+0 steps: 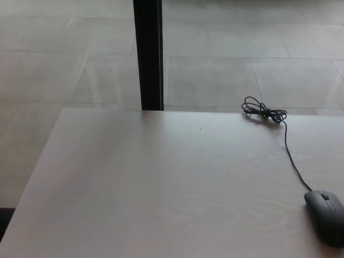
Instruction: The robot uses its right fingers to click on the left button of the black mouse placed on the table.
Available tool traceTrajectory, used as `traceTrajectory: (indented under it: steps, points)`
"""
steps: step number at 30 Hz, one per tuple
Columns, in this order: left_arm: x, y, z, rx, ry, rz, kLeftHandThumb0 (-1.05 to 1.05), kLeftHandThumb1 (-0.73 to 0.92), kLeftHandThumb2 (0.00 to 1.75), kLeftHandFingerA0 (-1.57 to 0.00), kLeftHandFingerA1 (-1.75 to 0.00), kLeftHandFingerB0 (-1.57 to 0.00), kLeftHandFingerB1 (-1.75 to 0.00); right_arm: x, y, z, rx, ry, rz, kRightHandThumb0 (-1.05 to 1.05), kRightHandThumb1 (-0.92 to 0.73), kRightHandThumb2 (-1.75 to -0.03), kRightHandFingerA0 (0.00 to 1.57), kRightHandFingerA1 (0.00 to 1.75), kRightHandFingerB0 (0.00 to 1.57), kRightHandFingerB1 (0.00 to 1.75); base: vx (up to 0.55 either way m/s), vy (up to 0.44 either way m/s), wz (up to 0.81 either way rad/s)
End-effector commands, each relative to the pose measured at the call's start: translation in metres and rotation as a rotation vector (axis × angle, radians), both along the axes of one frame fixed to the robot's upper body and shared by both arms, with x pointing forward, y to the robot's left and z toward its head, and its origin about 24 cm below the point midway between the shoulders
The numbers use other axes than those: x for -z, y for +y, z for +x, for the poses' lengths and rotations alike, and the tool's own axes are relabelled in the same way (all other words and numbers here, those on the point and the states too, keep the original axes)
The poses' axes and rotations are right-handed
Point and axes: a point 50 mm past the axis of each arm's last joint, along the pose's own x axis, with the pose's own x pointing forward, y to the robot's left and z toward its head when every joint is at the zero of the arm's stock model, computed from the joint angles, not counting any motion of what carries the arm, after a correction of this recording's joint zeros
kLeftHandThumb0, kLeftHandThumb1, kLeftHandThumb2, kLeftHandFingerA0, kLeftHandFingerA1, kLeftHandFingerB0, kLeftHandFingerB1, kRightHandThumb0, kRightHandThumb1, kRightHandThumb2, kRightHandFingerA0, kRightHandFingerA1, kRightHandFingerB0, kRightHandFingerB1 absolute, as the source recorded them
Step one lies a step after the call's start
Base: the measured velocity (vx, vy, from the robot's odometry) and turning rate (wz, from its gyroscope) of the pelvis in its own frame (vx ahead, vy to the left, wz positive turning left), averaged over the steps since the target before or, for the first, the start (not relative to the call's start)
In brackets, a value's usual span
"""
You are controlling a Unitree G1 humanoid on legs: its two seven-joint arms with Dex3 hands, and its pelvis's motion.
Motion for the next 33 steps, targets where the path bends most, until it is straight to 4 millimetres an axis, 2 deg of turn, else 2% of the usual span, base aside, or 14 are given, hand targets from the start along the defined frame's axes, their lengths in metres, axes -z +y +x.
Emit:
traceTrajectory:
  steps: [1, 2, 6, 10, 11, 13, 14, 19, 21, 22, 23, 27, 28, 33]
  points:
    - [-0.019, 0.021, -0.008, -0.239, -0.176, 0.069, -0.35, 0.46, 0.57, -0.99, -1.69, -0.75, -0.58, -0.028, -0.029, -0.004, 0.215, -0.200, -0.137, -0.37, -0.57, -0.57, 0.76, 0.97, 0.53, 0.38, 0.00, 0.000, 0.00]
    - [-0.019, 0.021, -0.009, -0.226, -0.169, 0.072, -0.40, 0.47, 0.59, -0.98, -1.66, -0.77, -0.59, -0.030, -0.031, -0.007, 0.249, -0.201, -0.144, -0.45, -0.45, -0.80, 0.61, 0.72, 0.48, 0.52, 0.00, 0.000, 0.00]
    - [-0.019, 0.020, -0.008, -0.251, -0.185, 0.080, -0.48, 0.48, 0.54, -0.99, -1.16, -0.83, -0.57, -0.035, -0.039, -0.009, 0.322, -0.196, -0.158, -0.46, -0.59, -0.58, 0.64, 1.48, 0.53, 0.39, 0.00, 0.000, 0.00]
    - [-0.019, 0.021, -0.007, -0.294, -0.228, 0.059, -0.73, 0.48, 0.97, -0.92, -0.97, -0.59, -0.67, -0.040, -0.046, -0.014, 0.349, -0.213, -0.167, -0.66, -0.73, -0.62, 0.54, 0.53, 0.54, 0.39, 0.00, 0.000, 0.00]
    - [-0.019, 0.021, -0.005, -0.267, -0.202, 0.051, -0.81, 0.86, 0.66, -0.86, -1.01, -0.51, -0.50, -0.041, -0.049, -0.015, 0.372, -0.221, -0.155, -0.80, -0.76, -0.68, 0.57, 1.59, 0.70, 0.58, 0.00, 0.000, 0.00]
    - [-0.019, 0.022, -0.002, -0.236, -0.177, 0.017, -0.85, 0.92, 0.69, -0.69, -0.84, -0.43, -0.46, -0.045, -0.054, -0.015, 0.417, -0.243, -0.128, -0.81, -0.83, -0.65, 0.73, 1.74, 0.77, 0.66, 0.00, 0.000, 0.00]
    - [-0.018, 0.021, -0.001, -0.230, -0.189, -0.019, -0.94, 0.92, 0.80, -0.62, -1.50, -0.28, -0.40, -0.049, -0.058, -0.013, 0.430, -0.254, -0.123, -0.83, -0.90, -0.70, 0.80, 1.75, 0.53, 0.52, 0.00, 0.000, 0.00]
    - [-0.016, 0.019, 0.005, -0.220, -0.182, -0.062, -0.97, 0.92, 0.89, -0.59, -1.54, -0.27, -0.52, -0.080, -0.076, 0.003, 0.475, -0.304, -0.088, -0.81, -0.75, -1.19, 0.62, 1.13, 0.00, 0.28, 0.00, 0.000, 0.00]
    - [-0.015, 0.018, 0.005, -0.211, -0.215, -0.058, -0.99, 0.91, 1.32, -0.67, -1.28, -0.22, -0.55, -0.098, -0.082, 0.013, 0.455, -0.358, -0.102, -1.01, -0.82, -1.09, 0.85, 1.35, 0.00, 0.17, 0.00, 0.000, 0.00]
    - [-0.016, 0.019, 0.006, -0.223, -0.205, -0.055, -0.95, 0.92, 0.87, -0.54, -1.68, -0.34, -0.89, -0.108, -0.085, 0.019, 0.441, -0.391, -0.114, -0.96, -0.91, -0.76, 0.73, 1.27, 0.04, 0.20, 0.00, 0.000, 0.00]
    - [-0.017, 0.019, 0.005, -0.212, -0.204, -0.055, -0.97, 0.91, 0.88, -0.56, -1.30, -0.18, -0.48, -0.116, -0.087, 0.025, 0.408, -0.442, -0.123, -0.90, -0.79, -1.12, 0.86, 1.27, 0.03, 0.21, 0.00, 0.000, 0.00]
    - [-0.017, 0.020, 0.006, -0.233, -0.242, -0.064, -0.89, 0.81, 1.24, -0.75, -1.28, -0.12, -0.46, -0.165, -0.094, 0.058, 0.312, -0.503, -0.193, -1.00, -0.84, -1.08, 0.91, 1.41, 0.02, 0.20, 0.00, 0.000, 0.00]
    - [-0.018, 0.020, 0.005, -0.234, -0.243, -0.066, -1.00, 0.92, 0.84, -0.64, -1.46, -0.17, -0.35, -0.182, -0.092, 0.070, 0.294, -0.519, -0.211, -0.90, -0.73, -1.20, 0.75, 1.23, 0.00, 0.20, 0.00, 0.000, 0.00]
    - [-0.018, 0.020, 0.005, -0.235, -0.265, -0.064, -0.97, 0.92, 0.81, -0.64, -1.07, -0.21, -0.35, -0.251, -0.074, 0.108, 0.084, -0.638, -0.410, -1.02, -0.92, -0.76, 0.88, 1.64, 0.10, 0.36, 0.00, 0.000, 0.00]
